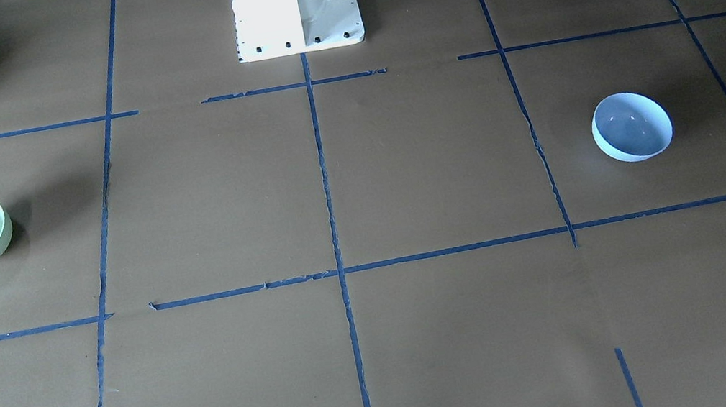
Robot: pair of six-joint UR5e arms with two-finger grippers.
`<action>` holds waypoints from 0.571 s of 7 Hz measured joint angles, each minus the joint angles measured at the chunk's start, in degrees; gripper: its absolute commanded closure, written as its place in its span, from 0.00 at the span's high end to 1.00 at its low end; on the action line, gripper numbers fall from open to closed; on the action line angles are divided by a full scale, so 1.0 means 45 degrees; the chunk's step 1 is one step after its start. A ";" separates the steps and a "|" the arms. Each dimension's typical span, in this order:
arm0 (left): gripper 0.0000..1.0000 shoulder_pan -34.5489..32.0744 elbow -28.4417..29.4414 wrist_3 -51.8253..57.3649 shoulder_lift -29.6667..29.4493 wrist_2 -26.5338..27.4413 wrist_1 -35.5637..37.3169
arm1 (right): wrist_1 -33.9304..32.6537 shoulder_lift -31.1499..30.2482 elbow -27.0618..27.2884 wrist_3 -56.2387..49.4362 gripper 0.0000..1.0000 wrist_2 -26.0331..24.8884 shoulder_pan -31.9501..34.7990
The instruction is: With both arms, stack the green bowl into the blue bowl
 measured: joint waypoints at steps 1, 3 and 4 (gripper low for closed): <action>1.00 0.0398 -0.0043 -0.0643 0.0036 -0.0010 -0.0327 | 0.0013 0.0001 0.0005 0.0004 1.00 0.0000 -0.0050; 0.98 0.2241 0.0133 -0.4732 0.0037 0.0032 -0.3392 | 0.0159 0.0001 0.0012 0.0019 1.00 -0.0004 -0.0296; 0.98 0.3505 0.0307 -0.7408 0.0044 0.0095 -0.5365 | 0.0347 0.0001 0.0012 0.0033 1.00 -0.0013 -0.0427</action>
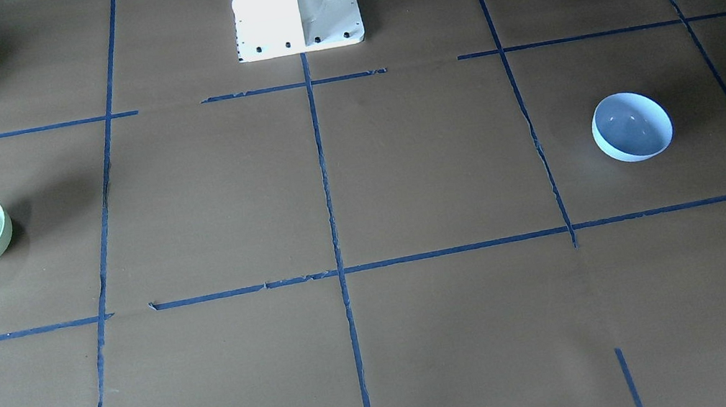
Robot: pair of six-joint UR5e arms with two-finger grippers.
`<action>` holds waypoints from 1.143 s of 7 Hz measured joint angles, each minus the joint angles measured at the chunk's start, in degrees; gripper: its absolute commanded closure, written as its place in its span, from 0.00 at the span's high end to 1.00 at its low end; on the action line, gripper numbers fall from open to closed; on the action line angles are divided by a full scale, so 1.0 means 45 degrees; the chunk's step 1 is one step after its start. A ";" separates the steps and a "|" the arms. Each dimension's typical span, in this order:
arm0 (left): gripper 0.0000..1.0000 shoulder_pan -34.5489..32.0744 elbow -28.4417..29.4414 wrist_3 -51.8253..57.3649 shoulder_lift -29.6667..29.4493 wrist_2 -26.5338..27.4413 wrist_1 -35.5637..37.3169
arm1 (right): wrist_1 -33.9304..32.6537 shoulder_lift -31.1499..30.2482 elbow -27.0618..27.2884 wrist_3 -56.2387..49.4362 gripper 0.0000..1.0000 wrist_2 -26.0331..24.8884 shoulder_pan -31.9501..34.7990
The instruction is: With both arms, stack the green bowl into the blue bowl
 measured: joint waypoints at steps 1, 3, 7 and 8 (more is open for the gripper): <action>0.98 0.0749 0.0164 -0.1527 -0.0012 0.0035 -0.1145 | 0.0229 0.0000 -0.0002 0.0007 1.00 -0.0004 -0.0063; 0.90 0.1478 0.0810 -0.2467 -0.0338 0.0035 -0.1911 | 0.0476 0.0000 -0.0028 0.0014 1.00 0.0040 -0.0178; 0.00 0.2659 0.1591 -0.3052 -0.1414 -0.0003 -0.2000 | 0.0524 -0.0001 -0.0190 -0.0006 1.00 0.0511 -0.0576; 0.00 0.3075 0.1573 -0.4066 -0.2032 -0.0004 -0.2005 | 0.0527 0.0002 -0.0264 -0.0005 1.00 0.0519 -0.0655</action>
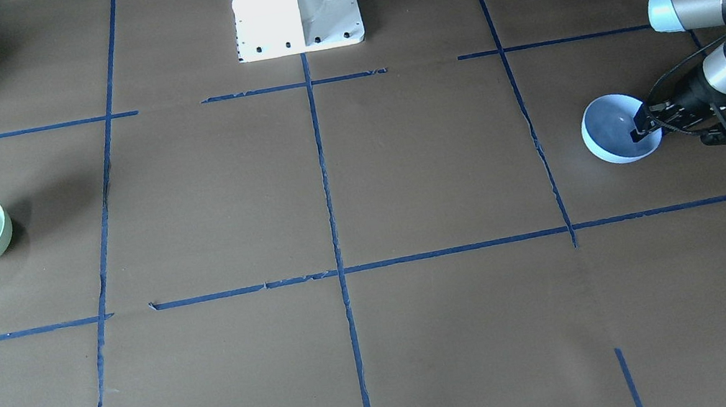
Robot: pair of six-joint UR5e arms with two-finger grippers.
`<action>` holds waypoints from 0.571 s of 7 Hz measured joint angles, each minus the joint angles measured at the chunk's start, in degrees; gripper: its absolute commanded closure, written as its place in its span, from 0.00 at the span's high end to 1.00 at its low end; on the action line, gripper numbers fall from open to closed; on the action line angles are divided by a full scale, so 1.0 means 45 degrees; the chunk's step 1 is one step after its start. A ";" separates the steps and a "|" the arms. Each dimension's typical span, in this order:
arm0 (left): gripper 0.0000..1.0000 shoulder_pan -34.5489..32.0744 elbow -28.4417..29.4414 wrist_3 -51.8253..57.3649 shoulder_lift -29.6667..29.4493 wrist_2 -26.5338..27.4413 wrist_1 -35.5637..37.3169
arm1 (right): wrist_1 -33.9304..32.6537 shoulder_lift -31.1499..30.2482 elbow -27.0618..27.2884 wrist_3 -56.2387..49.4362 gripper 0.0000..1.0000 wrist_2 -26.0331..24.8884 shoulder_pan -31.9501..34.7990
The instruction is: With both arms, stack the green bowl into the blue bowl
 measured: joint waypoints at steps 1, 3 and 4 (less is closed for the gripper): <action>0.00 0.0623 -0.0046 -0.1816 -0.1155 0.0024 0.0008 | 0.0001 0.0025 -0.0063 -0.0003 1.00 0.0002 -0.0060; 0.00 0.2129 -0.0251 -0.5978 -0.3994 0.0903 0.0106 | 0.0001 0.0174 -0.0098 0.0008 1.00 -0.0010 -0.0124; 0.00 0.3017 -0.0422 -0.7318 -0.5091 0.1907 0.0311 | 0.0006 0.0282 -0.0103 0.0023 1.00 -0.0014 -0.0161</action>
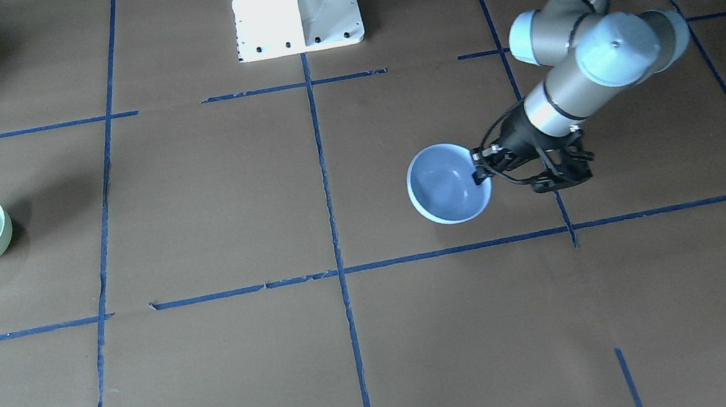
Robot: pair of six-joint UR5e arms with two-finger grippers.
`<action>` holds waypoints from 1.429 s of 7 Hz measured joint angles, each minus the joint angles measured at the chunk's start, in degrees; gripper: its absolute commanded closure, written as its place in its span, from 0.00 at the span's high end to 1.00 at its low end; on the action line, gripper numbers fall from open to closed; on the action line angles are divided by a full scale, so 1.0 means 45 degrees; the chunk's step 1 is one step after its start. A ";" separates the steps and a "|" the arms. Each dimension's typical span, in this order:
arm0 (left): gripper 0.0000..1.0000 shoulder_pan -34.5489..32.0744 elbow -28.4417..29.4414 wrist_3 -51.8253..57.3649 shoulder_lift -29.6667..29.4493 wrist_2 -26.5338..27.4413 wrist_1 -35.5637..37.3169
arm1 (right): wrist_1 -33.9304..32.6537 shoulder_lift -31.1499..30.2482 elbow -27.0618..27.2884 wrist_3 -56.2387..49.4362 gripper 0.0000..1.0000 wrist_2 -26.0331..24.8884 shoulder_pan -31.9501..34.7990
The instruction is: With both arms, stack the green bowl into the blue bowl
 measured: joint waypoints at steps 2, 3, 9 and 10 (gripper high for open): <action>0.00 0.1612 0.0035 -0.0906 -0.1459 0.2125 0.0659 | 0.0024 0.0101 -0.0003 0.0018 1.00 -0.0015 -0.0170; 0.07 0.2195 0.0148 -0.0981 -0.1733 0.2908 0.0796 | 0.0027 0.0155 -0.0003 0.0021 1.00 -0.0020 -0.0248; 1.00 0.2335 -0.0203 -0.1403 -0.1828 0.4537 0.0692 | 0.0229 0.0656 -0.0067 0.1938 1.00 -0.0355 -0.1222; 1.00 0.1909 -0.0491 -0.1536 -0.1814 0.4527 0.0697 | 0.0805 0.0695 -0.0203 0.3447 0.99 -0.0885 -0.1728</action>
